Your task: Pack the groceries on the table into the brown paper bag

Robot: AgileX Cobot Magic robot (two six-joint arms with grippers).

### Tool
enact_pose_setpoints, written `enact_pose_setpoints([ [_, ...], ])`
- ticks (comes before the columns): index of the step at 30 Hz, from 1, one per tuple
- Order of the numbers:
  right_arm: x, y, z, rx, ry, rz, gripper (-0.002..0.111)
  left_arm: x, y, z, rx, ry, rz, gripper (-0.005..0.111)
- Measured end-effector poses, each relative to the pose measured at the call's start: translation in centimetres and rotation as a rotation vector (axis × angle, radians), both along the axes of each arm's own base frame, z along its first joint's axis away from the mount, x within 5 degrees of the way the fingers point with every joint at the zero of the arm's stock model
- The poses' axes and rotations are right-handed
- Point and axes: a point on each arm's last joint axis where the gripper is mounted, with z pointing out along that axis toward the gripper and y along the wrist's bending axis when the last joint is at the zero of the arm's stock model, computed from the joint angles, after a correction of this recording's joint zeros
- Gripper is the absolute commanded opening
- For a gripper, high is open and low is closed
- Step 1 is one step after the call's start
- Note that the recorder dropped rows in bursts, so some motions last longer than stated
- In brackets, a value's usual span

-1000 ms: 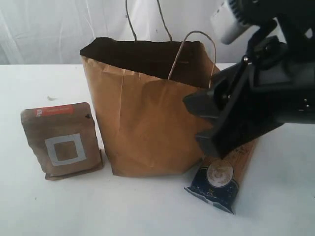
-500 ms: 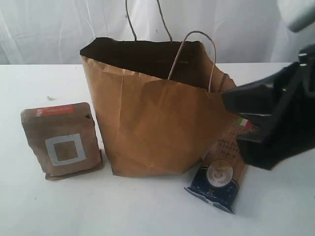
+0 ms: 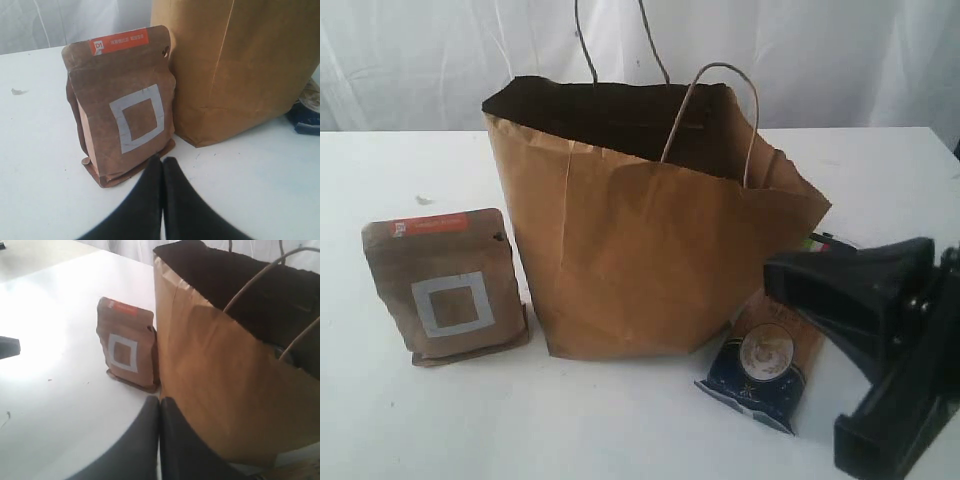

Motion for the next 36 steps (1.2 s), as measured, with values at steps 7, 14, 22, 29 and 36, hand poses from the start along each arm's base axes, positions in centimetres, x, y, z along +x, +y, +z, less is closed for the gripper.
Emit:
enact_pose_setpoints([
  [7,-1.0,-0.6,-7.1,0.065,0.089,0.010,0.000,0.0,0.0,0.0,0.000,0.000,0.000,0.001],
  [14,-1.9,-2.9,-9.4,0.104,0.085,-0.065,0.000,0.0,0.0,0.0,0.000,0.000,0.000,0.001],
  [22,-2.5,-5.8,-10.9,0.153,0.031,-0.253,0.000,0.0,0.0,0.0,0.000,0.000,0.000,0.001],
  [29,-2.8,-7.4,-11.7,0.162,0.016,-0.413,0.000,0.0,0.0,0.0,0.000,0.000,0.000,0.001],
  [36,-3.0,-8.5,-11.7,0.178,-0.016,-0.551,0.000,0.0,0.0,0.0,0.000,0.000,0.000,0.001],
])
